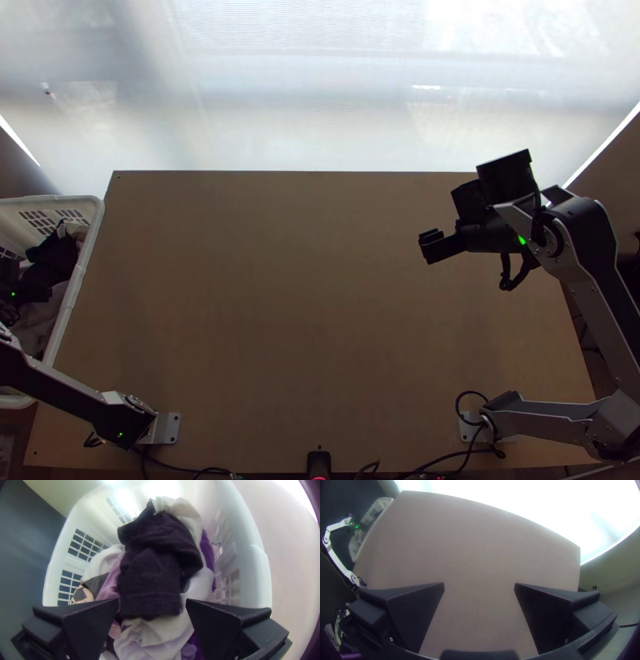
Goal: Fold the t-shirt
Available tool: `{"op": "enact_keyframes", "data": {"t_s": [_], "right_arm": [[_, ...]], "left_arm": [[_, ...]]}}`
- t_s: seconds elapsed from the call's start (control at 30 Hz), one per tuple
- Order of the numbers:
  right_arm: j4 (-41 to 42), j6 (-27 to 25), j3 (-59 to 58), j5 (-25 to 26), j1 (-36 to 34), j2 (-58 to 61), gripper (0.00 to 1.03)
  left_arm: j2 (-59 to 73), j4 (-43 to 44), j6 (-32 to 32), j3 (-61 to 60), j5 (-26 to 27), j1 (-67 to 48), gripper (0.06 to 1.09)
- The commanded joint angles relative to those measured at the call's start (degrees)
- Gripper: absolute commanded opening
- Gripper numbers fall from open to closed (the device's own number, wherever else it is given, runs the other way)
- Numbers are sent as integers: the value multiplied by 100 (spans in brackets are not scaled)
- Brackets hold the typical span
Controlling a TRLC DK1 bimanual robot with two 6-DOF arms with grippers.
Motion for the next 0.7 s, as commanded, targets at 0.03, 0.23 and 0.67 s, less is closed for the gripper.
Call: {"op": "enact_keyframes", "data": {"t_s": [0.03, 0.23, 0.67], "right_arm": [[2, -7, 3, 14, -9, 4, 98], [2, -15, -6, 14, -18, 4, 98], [2, -24, -68, 5, -9, 39, 98]], "left_arm": [[493, 417, -154, 242, -201, -203, 97], [809, 417, -251, 559, -289, -195, 67], [-316, -849, -277, 453, -96, -142, 29]]}}
